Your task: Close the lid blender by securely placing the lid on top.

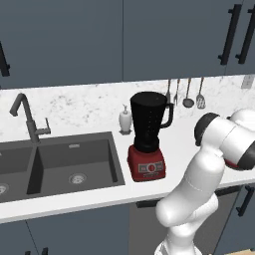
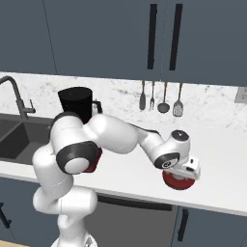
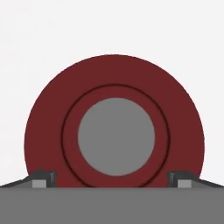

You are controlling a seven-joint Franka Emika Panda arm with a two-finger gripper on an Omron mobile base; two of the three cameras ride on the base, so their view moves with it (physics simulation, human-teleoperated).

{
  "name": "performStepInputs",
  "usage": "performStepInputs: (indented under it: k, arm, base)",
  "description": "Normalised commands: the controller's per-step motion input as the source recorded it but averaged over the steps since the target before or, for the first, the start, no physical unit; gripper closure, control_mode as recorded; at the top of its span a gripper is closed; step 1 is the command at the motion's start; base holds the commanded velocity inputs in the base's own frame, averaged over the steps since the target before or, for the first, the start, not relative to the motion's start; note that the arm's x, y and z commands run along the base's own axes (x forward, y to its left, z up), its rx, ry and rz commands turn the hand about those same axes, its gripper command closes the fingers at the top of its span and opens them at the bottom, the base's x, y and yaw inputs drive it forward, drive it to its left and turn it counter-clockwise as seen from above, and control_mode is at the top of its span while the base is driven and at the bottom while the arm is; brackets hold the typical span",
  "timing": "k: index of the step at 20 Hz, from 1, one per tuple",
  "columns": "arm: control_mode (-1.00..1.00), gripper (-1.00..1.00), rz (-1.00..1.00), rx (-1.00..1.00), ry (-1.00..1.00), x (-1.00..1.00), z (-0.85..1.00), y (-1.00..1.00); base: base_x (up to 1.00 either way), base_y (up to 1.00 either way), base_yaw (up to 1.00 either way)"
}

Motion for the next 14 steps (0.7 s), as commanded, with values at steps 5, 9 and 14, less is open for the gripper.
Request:
performStepInputs:
  k: [5,9,14]
  arm:
    - [-1.0,-1.0,0.02,0.03,0.0,0.05,-0.06,-0.14]
    - [-1.0,-1.0,0.02,0.01,0.0,0.1,-0.05,-0.02]
    - [-1.0,-1.0,0.02,0.01,0.0,0.16,-0.02,0.0]
  base:
    - [0.0,0.0,0.0]
    - [0.0,0.0,0.0]
    - [0.0,0.0,0.0]
